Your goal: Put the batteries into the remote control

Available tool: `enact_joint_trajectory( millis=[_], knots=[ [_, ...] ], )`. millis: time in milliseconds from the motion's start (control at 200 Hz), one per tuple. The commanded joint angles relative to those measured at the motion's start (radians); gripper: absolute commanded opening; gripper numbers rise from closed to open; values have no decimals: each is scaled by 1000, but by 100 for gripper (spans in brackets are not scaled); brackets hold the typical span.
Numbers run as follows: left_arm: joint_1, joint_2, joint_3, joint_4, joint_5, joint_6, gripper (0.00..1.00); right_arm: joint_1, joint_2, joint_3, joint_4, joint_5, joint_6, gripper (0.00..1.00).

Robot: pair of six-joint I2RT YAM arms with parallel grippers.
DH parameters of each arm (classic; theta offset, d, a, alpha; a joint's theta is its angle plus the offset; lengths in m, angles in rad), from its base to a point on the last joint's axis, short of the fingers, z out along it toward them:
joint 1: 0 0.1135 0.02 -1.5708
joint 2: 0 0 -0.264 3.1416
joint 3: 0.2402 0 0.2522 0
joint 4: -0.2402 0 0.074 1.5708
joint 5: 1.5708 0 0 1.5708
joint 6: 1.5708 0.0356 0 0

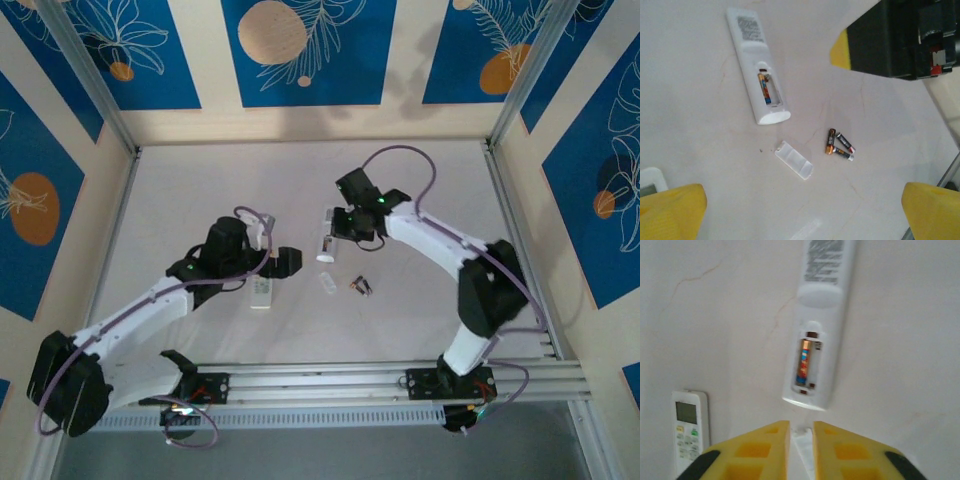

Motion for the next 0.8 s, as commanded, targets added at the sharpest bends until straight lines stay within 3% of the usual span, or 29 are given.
enact_joint_trajectory(
  millis=[0, 125, 225, 385, 795],
  knots=[
    [-2, -71, 149, -188, -5, 343, 100, -9, -114, -141, -63, 128, -49, 27],
    [-2, -82, 245, -298, 48, 624, 100, -11, -175, -238, -99, 127, -73, 28],
    [-3, -96, 218, -260, 93, 763, 100, -9, -167, -292, -118, 105, -84, 28],
    [-2, -185, 33, -46, 121, 772, 100, -7, -115, -312, -156, 88, -97, 28],
    [-2, -223, -11, -53, 71, 798, 100, 0, 9, -304, -93, 21, -109, 28]
  ],
)
